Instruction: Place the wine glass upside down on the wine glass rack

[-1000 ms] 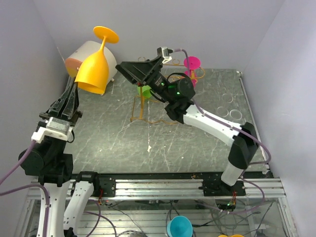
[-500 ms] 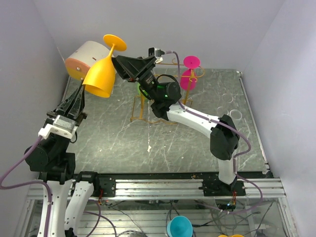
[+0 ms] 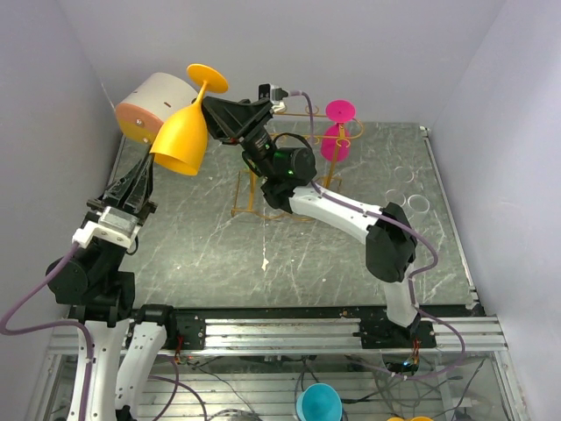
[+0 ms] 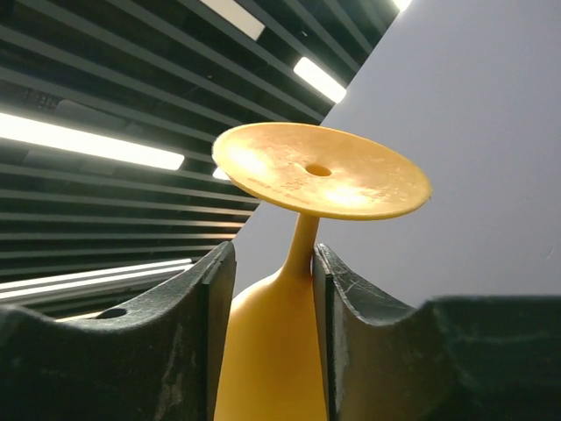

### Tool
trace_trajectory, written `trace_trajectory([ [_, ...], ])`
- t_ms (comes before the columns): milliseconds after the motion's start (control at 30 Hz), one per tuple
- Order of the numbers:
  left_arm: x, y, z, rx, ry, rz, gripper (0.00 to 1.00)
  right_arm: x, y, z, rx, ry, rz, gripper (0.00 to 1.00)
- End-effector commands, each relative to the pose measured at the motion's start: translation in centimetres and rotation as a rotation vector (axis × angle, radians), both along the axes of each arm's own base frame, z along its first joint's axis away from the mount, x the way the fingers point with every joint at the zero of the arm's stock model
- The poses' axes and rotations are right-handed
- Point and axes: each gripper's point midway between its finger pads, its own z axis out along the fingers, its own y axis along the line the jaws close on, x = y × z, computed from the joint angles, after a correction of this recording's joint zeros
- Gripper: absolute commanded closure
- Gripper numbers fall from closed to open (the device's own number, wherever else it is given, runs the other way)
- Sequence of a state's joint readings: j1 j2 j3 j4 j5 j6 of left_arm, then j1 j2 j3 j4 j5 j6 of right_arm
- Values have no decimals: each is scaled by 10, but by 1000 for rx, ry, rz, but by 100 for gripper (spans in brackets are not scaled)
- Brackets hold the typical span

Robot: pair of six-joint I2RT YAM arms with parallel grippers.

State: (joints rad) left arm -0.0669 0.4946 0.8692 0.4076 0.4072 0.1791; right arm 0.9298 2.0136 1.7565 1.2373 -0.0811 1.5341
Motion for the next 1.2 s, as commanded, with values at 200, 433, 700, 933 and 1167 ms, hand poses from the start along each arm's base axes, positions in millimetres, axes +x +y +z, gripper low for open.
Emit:
trace_trajectory([
  [200,-3,0,5,13,-45,6,93,-12,5,6,35,-33,42,67],
  [433,-4,-4,3,29,-39,-9,93,-16,9,5,45,-52,89,93],
  [700,4,-1,-2,34,23,8,93,-23,5,17,11,-82,33,100],
  [933,34,5,-17,96,329,70,77,-8,1,36,-240,-92,-279,100],
  [1167,40,4,-69,244,734,63,55,12,-16,44,-411,-124,-561,100],
])
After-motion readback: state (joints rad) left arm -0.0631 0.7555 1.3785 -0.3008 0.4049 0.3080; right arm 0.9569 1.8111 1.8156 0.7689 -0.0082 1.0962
